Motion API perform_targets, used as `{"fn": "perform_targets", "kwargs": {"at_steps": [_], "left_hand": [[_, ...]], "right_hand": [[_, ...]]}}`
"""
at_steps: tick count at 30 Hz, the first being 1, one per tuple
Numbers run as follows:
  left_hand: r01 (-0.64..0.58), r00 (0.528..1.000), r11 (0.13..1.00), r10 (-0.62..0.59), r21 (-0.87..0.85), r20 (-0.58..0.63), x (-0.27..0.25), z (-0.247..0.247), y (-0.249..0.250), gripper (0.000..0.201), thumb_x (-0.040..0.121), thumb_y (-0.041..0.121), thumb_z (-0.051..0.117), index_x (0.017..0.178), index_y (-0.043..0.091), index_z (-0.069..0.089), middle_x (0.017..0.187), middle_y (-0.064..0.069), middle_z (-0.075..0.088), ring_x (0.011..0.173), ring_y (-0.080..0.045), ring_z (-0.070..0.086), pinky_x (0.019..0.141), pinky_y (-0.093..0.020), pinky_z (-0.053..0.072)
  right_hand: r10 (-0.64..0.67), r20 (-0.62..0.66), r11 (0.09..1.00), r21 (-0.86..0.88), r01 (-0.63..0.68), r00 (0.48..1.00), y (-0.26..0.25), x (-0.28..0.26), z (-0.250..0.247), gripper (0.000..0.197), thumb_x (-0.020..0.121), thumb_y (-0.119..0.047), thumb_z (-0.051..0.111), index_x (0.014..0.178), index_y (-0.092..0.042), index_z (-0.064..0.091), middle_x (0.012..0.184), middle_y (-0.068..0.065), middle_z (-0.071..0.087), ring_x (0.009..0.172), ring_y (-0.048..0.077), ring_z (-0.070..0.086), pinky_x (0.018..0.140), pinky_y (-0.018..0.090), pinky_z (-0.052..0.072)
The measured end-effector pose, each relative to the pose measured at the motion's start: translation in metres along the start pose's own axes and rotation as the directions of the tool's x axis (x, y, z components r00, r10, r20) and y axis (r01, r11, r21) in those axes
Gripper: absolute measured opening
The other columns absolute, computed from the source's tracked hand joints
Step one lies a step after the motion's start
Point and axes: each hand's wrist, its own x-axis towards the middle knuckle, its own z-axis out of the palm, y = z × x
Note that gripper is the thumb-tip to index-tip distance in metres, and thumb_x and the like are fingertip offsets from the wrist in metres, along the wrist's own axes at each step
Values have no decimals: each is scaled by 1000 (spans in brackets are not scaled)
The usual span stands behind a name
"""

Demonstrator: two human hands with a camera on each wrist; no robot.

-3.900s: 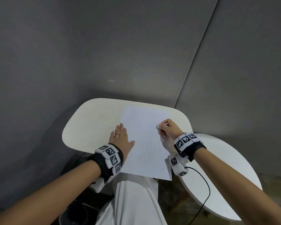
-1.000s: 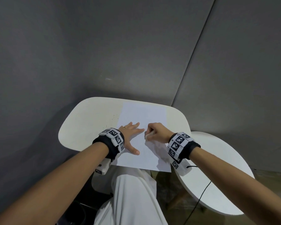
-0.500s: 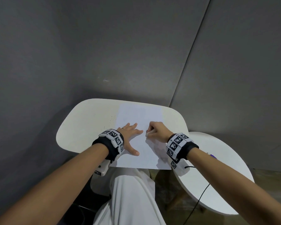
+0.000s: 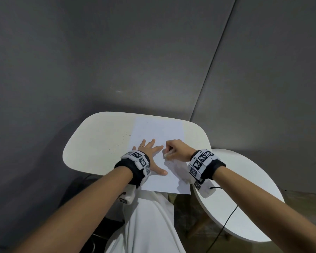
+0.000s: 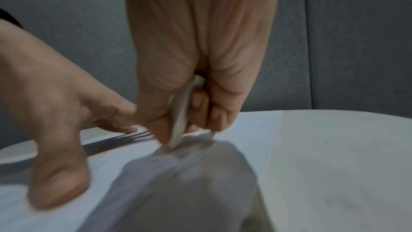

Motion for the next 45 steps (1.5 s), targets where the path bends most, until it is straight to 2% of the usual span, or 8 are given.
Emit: {"fn": "perform_targets", "kwargs": {"at_steps": [7,11,23,27,31,35,40,45], "left_hand": [[51,999,998,-51,-21,-8,4,4,6,122,55,83,66,150,46,-1,159,11,-19,147,-28,-17,113,-61,1],[52,999,998,-52,-22,-15,1,4,7,122,56,82,66,151,46,-1,159,10,-19,147,-28,-17,113,-61,1],[52,999,999,-52,-16,8,-2,-1,9,120,58,82,65,151,45,-2,160,9,-19,147,-29,-17,113,-62,1],[49,999,999,-49,-21,1,-1,2,8,121,56,82,66,151,45,-1,160,9,-19,147,-29,-17,113,-62,0],[44,999,999,-44,-24,10,-2,2,7,119,58,81,66,151,45,0,159,9,-20,147,-29,-18,113,-62,-1],[38,999,999,-38,-19,6,-3,1,6,120,57,81,66,151,46,0,159,10,-20,147,-28,-18,113,-62,-1],[41,999,999,-41,-2,17,-3,1,6,120,57,83,64,150,46,-1,159,10,-20,146,-28,-18,112,-62,-1],[40,999,999,-40,-2,6,-2,2,6,121,56,83,65,151,46,-1,159,10,-20,146,-28,-18,113,-63,-1]], "right_hand": [[-21,-31,1000,-8,20,999,-1,-1,-6,17,77,-6,68,76,-9,51,80,2,65,68,10,52,58,16,38],[-4,181,990,-138,29,984,-2,-3,-6,18,77,-16,70,78,-10,54,69,-9,52,66,11,48,58,19,37],[5,-65,1000,4,-5,998,5,-3,-5,21,77,-7,67,71,-13,48,81,-2,64,77,15,62,61,18,43],[11,131,994,-107,3,991,1,-7,-4,24,78,-14,70,69,-16,48,65,-13,51,58,1,46,53,15,35],[28,-80,998,-51,-32,996,6,-3,-10,27,78,-9,68,66,-17,45,73,-9,56,71,12,55,55,14,36],[45,181,989,-148,-18,982,3,-11,-8,24,79,-18,70,67,-19,49,68,-12,51,60,2,46,56,16,34],[28,-38,1000,-4,-29,999,8,-7,-9,23,77,-9,69,69,-15,48,78,-5,63,73,13,60,60,16,41],[33,133,998,-50,-27,991,7,-10,-6,27,78,-13,70,64,-22,49,65,-16,55,59,-2,50,51,5,36]]}}
